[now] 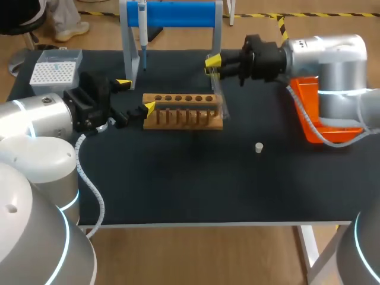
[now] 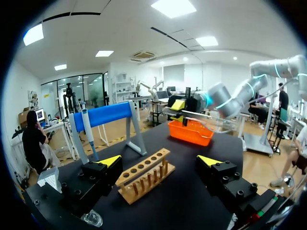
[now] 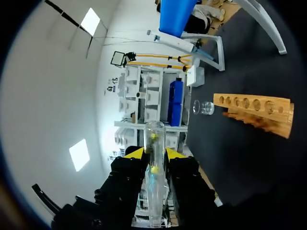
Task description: Invert the test tube, pick up the pipette, mount the tip to pipette, aspirate from beaker and dispense into the tube, eject the tip, return the pipette, and cap with the stopper.
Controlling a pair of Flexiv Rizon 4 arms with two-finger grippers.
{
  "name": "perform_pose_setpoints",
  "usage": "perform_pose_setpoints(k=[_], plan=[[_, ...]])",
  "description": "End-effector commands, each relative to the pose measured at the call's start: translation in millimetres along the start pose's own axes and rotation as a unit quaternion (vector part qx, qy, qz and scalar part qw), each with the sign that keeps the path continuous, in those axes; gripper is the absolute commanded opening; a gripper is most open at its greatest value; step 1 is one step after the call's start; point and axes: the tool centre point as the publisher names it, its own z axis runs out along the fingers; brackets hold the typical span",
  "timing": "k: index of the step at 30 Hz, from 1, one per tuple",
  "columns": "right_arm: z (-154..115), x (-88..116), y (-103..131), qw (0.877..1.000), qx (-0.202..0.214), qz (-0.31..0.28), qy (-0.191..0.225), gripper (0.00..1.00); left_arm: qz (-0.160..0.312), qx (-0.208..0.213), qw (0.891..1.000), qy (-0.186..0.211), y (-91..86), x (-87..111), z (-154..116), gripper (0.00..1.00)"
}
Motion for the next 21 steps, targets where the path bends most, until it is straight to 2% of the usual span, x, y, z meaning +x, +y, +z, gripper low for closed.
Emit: perform_pose_setpoints(k=[1,21], plan=[[-0.1,-2.9,2.0,1.000,0.005,0.009,0.011,0.00,0.000,0.003,1.000,0.000,1.3,-0.1,0.4,1.00],[1.6,-0.3,3.3,1.000,0.010,0.015,0.020,0.00,0.000,0.003,1.000,0.000,1.3,-0.1,0.4,1.00]])
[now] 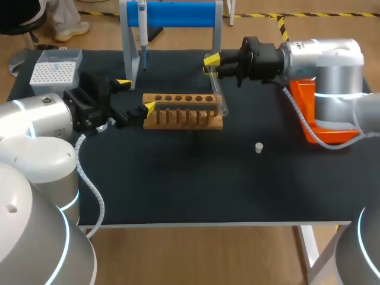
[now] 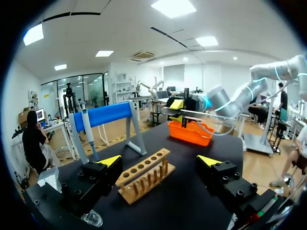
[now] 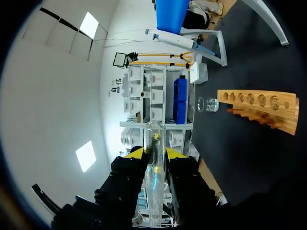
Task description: Invert the test tube, pick up the pipette, mount the tip to pipette, aspirate from beaker and dispense into the tube, eject the tip, return the pipette, and cap with the stopper.
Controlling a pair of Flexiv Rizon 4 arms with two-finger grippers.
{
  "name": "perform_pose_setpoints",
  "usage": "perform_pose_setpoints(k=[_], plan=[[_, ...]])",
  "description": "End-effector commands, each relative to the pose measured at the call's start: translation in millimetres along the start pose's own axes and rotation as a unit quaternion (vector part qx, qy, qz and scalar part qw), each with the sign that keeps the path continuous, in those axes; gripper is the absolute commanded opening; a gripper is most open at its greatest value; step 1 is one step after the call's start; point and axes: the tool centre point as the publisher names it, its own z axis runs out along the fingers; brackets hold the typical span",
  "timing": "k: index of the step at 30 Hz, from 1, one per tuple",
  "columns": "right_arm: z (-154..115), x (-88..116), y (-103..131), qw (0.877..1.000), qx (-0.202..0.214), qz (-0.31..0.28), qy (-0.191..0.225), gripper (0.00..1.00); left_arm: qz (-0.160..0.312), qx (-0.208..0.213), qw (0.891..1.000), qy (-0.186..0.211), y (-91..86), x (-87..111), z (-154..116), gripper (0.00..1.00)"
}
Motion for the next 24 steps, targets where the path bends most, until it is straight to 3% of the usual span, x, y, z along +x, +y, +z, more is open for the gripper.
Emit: perform_pose_setpoints(k=[1,24], plan=[[-1.0,-0.8,1.5,1.000,0.003,0.000,0.000,0.00,0.000,0.003,1.000,0.000,1.2,-0.1,0.3,1.00],[-1.0,-0.8,1.5,1.000,0.003,0.000,0.000,0.00,0.000,0.003,1.000,0.000,1.2,-0.1,0.3,1.00]])
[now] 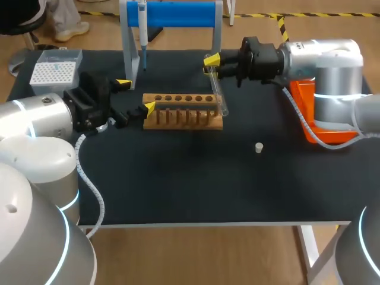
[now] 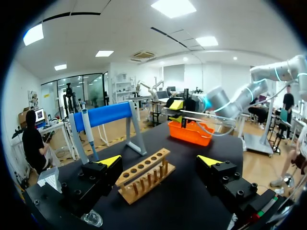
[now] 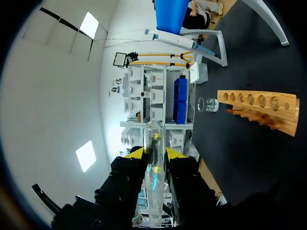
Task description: Invert the test tube, pick up the pipette, mount the tip to pipette, aspirate from beaker and dispense into the tube, eject the tip, return the pipette, and cap with the stopper.
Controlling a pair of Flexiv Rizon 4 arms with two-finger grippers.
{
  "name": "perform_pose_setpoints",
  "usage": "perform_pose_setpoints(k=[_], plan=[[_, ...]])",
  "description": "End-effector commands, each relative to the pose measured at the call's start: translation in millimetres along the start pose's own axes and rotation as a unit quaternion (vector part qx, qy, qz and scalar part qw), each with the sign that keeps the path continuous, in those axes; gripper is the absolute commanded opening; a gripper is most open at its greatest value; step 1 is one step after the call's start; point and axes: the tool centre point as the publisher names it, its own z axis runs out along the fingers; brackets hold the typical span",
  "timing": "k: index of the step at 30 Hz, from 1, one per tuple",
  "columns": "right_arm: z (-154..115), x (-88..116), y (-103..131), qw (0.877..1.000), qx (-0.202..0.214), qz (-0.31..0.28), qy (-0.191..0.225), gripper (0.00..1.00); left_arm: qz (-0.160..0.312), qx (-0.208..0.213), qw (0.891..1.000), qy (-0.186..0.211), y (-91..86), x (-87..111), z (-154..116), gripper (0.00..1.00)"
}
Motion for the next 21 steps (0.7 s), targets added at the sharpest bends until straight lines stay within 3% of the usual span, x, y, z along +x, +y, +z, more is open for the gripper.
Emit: perform_pose_setpoints(k=[1,6,9,16,20,21], plan=[[-1,0,1,1.000,0.002,0.000,-0.001,0.00,0.000,0.003,1.000,0.000,1.2,-0.1,0,1.00],[-1,0,1,1.000,0.002,0.000,-0.001,0.00,0.000,0.003,1.000,0.000,1.2,-0.1,0,1.00],[-1,0,1,1.000,0.002,0.000,-0.001,0.00,0.049,0.073,0.996,0.016,-4.0,7.0,-14,1.00],[-1,0,1,1.000,0.002,0.000,-0.001,0.00,0.146,0.205,0.963,0.095,-9.0,26.7,-32,1.00],[-1,0,1,1.000,0.002,0.000,-0.001,0.00,0.190,0.234,0.941,0.153,-14.7,34.5,-35,1.00],[-1,0,1,1.000,0.002,0.000,-0.001,0.00,0.206,0.219,0.940,0.163,-16.4,36.2,-36,1.00]])
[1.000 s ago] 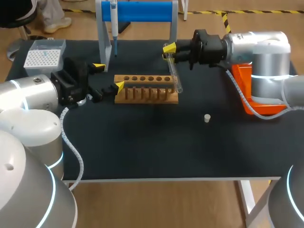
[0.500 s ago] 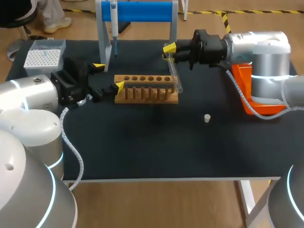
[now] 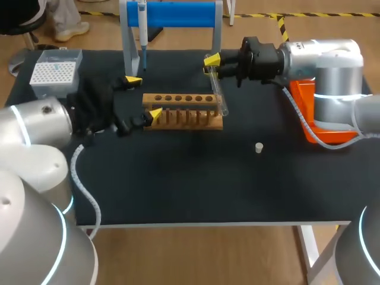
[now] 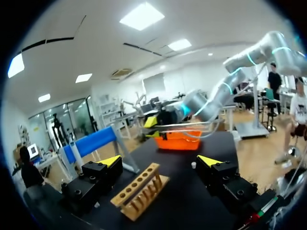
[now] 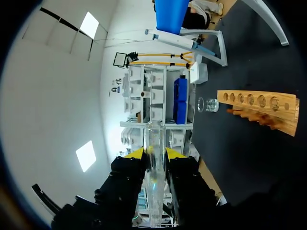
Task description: Invert the test tube, pick up the pipette, mount the tip to pipette, aspirate from beaker and dispense into the tube, eject the tip, return the pipette, and cap with the stopper.
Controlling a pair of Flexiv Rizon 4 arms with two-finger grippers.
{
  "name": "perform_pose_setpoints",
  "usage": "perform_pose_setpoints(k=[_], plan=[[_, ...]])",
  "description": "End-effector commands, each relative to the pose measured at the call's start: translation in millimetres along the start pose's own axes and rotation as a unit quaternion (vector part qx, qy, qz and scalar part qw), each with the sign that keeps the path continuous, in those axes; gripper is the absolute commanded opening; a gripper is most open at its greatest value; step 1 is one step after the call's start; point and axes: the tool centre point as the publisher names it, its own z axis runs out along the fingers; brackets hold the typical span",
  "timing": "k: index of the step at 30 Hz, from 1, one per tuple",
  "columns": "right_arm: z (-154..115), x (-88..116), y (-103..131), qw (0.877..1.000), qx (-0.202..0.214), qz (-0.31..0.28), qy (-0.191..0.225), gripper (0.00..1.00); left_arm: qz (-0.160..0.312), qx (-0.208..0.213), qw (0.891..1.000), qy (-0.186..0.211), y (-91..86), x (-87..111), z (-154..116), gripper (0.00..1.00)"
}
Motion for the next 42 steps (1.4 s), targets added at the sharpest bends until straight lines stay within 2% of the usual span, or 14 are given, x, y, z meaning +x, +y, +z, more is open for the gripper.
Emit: perform_pose_setpoints(k=[1,16,17,18,19,21,22,23,25,42], plan=[[-1,0,1,1.000,0.002,0.000,-0.001,0.00,0.087,0.144,0.981,0.095,2.8,-0.7,-25,1.00],[-1,0,1,1.000,0.002,0.000,-0.001,0.00,0.087,0.144,0.981,0.095,2.8,-0.7,-25,1.00],[-1,0,1,1.000,0.002,0.000,-0.001,0.00,0.117,0.187,0.971,0.094,1.0,0.9,-26,1.00],[-1,0,1,1.000,0.002,0.000,-0.001,0.00,0.165,0.180,0.967,0.069,-0.6,1.2,-27,1.00],[-1,0,1,1.000,0.002,0.000,-0.001,0.00,0.196,0.172,0.963,0.064,-1.5,1.3,-27,1.00],[-1,0,1,1.000,0.002,0.000,-0.001,0.00,0.280,0.193,0.939,0.049,-8.3,5.2,-29,1.00],[-1,0,1,1.000,0.002,0.000,-0.001,0.00,0.302,0.199,0.931,0.048,-11.4,7.3,-29,1.00],[-1,0,1,1.000,0.002,0.000,-0.001,0.00,0.331,0.194,0.922,0.042,-15.5,9.2,-28,1.00],[-1,0,1,1.000,0.002,0.000,-0.001,0.00,0.370,0.148,0.916,0.036,-22.4,10.5,-22,1.00],[-1,0,1,1.000,0.002,0.000,-0.001,0.00,0.370,0.148,0.916,0.036,-22.4,10.5,-22,1.00]])
